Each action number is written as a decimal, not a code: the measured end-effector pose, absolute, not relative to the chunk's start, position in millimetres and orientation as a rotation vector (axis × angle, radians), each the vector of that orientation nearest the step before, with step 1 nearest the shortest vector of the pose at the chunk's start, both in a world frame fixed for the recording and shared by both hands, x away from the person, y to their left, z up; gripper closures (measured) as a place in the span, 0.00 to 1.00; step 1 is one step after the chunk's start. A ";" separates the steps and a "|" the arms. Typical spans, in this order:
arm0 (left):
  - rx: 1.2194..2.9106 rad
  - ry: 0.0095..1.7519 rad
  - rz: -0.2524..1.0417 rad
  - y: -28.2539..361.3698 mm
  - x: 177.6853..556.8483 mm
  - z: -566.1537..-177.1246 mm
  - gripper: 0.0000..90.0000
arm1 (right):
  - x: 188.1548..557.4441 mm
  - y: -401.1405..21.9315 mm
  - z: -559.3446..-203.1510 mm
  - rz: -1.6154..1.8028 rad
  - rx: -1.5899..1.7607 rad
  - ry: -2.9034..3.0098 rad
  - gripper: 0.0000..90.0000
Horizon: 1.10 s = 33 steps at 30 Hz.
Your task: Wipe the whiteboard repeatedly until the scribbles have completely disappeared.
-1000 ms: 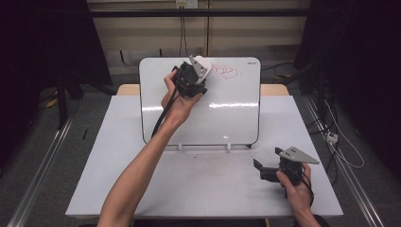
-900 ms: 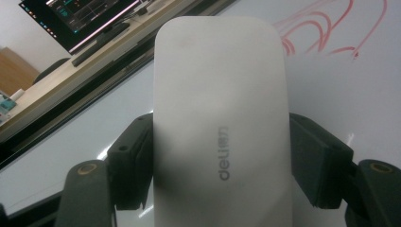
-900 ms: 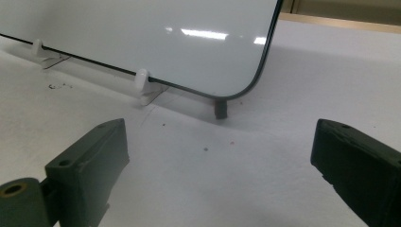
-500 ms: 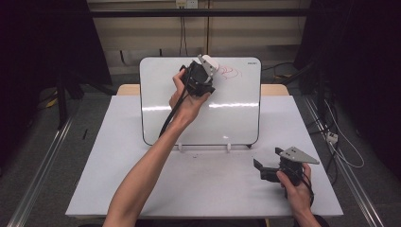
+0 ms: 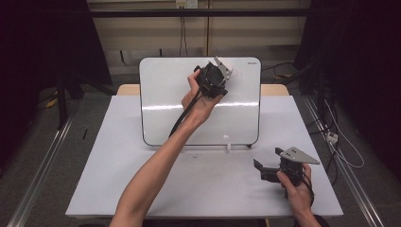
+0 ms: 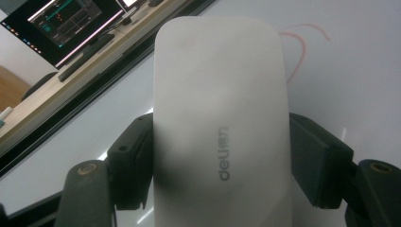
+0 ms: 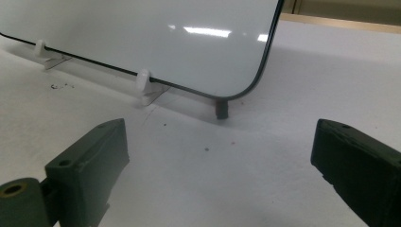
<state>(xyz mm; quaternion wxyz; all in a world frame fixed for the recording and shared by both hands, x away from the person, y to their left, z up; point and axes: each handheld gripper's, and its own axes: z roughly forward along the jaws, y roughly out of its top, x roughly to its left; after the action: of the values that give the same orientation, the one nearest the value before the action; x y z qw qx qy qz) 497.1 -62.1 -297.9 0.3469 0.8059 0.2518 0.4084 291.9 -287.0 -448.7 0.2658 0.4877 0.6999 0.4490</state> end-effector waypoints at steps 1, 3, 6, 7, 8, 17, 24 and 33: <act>2.098 0.646 1.055 -64.7 496.7 -297.6 0.34 | 291.8 -287.1 -448.8 1.215 1.317 1.890 0.05; 2.103 0.624 1.056 -71.1 495.8 -298.7 0.34 | 291.7 -287.2 -448.7 1.218 1.320 1.890 0.05; 2.133 0.592 1.064 -80.6 493.9 -300.0 0.34 | 291.6 -287.2 -448.6 1.219 1.313 1.890 0.05; 2.137 0.585 1.065 -83.1 493.4 -300.3 0.34 | 291.6 -287.2 -448.6 1.219 1.310 1.890 0.05; 2.143 0.580 1.063 -85.8 492.5 -300.8 0.34 | 291.5 -287.3 -448.6 1.219 1.308 1.891 0.05; 2.219 0.459 1.070 -103.8 484.9 -307.6 0.34 | 291.4 -287.1 -448.6 1.220 1.311 1.892 0.05; 2.310 0.319 1.047 -121.9 469.6 -323.9 0.34 | 291.0 -286.9 -448.5 1.220 1.313 1.893 0.05; 2.255 0.321 1.022 -103.1 451.6 -348.9 0.34 | 289.5 -288.3 -448.7 1.219 1.320 1.889 0.05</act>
<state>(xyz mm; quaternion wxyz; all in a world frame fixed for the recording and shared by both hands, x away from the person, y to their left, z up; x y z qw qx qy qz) 451.6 -103.1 -348.9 0.3171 0.8567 0.1218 0.3882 289.5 -288.3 -448.7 0.2643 0.4883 0.6988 0.4509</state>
